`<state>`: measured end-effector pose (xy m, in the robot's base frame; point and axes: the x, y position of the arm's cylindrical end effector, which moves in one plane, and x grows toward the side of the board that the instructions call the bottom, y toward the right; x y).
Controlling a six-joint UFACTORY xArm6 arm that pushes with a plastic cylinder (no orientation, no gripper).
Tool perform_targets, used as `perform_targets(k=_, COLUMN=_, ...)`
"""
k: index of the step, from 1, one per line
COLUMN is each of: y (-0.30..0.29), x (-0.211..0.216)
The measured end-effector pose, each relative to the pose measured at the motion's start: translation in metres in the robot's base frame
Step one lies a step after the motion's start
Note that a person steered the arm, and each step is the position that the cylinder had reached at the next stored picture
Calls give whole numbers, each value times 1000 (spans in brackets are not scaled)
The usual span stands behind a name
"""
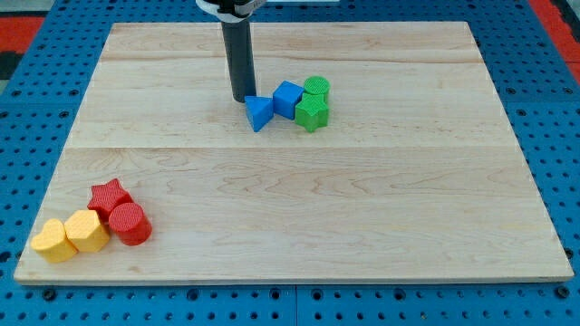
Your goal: Move blue triangle to the green star
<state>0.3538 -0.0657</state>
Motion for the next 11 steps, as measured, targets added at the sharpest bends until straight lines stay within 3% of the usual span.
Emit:
perform_targets(k=6, y=-31, x=26)
perform_targets(k=11, y=42, x=27)
